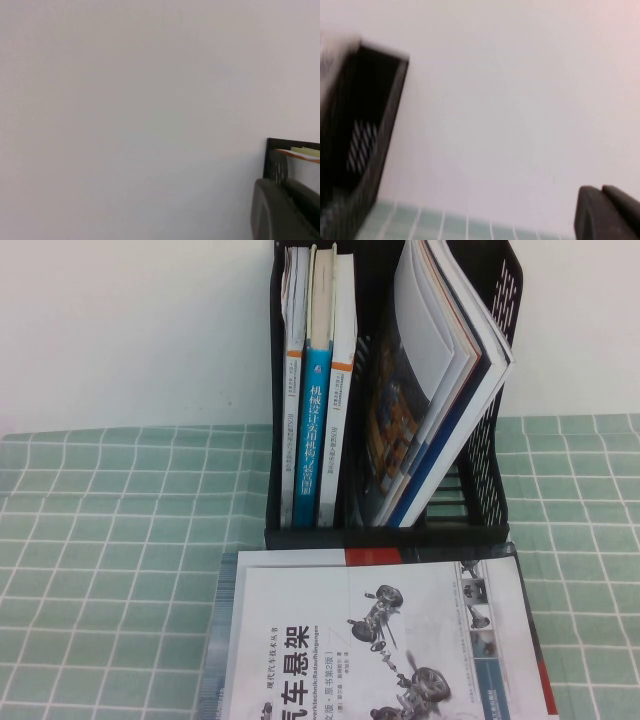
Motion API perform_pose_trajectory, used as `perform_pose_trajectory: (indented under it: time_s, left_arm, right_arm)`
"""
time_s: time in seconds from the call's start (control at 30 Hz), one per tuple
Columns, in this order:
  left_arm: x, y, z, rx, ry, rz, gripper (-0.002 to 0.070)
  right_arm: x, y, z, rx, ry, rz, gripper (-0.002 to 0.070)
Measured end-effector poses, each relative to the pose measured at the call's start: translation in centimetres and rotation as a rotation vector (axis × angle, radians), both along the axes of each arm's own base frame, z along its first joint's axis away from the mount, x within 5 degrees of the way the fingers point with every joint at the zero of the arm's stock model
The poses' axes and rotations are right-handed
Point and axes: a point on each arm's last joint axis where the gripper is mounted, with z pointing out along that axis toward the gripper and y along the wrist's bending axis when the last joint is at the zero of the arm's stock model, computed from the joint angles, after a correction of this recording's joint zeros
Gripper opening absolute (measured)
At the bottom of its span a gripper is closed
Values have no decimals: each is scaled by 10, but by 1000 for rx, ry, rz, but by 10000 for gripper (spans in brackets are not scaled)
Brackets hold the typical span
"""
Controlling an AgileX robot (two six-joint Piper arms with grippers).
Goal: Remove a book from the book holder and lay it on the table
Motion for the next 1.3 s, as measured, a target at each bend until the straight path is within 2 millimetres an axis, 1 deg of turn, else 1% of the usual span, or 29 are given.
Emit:
perform_pose_trajectory:
  time_s: [0.1, 0.2, 0.3, 0.37, 0.4, 0.5, 0.57, 0.63, 0.73, 0.87, 0.97, 1.07, 1.17, 1.3]
  left_arm:
    - [0, 1, 0, -44, -2, -10, -1]
    - [0, 2, 0, -93, 1, -15, -1]
    - [0, 4, -1, -179, 17, -23, -1]
    - [1, 3, 0, -216, 76, -42, -1]
    - [0, 1, 5, -220, 114, -58, -1]
    - [-8, -3, 31, -193, 177, -97, -1]
    - [-16, -4, 54, -158, 181, -106, -1]
    - [-21, -5, 71, -134, 190, -109, -1]
    - [-23, -5, 87, -141, 169, -116, -1]
    - [-19, -5, 90, -127, 164, -108, -1]
    - [-12, -7, 92, -19, 256, -101, -1]
    - [1, -13, 102, 61, 354, -135, -1]
    - [18, -22, 121, 83, 403, -227, -1]
    - [51, -43, 147, 161, 425, -434, -1]
  right_arm:
    - [-2, 1, 9, 36, -97, 18, -4]
    - [-2, 1, 11, 36, -127, 21, -4]
    - [-2, 1, 12, -2, -133, 14, -4]
    - [-3, 1, 14, -49, -156, 3, -4]
    - [-4, 1, 17, -65, -187, -1, -4]
    - [-6, 1, 22, -62, -249, -8, -4]
    - [-7, 0, 28, -53, -247, -10, -4]
    - [-9, 0, 40, -53, -231, -12, -4]
    - [-16, 0, 63, -55, -222, -16, -4]
    - [-26, 0, 87, -62, -184, -21, -4]
    - [-32, 0, 100, -57, -115, -21, -4]
    - [-27, 0, 108, -54, -51, -20, -4]
    - [-14, 0, 109, -37, -9, -13, -4]
    - [6, 0, 110, 21, 22, 3, -4]
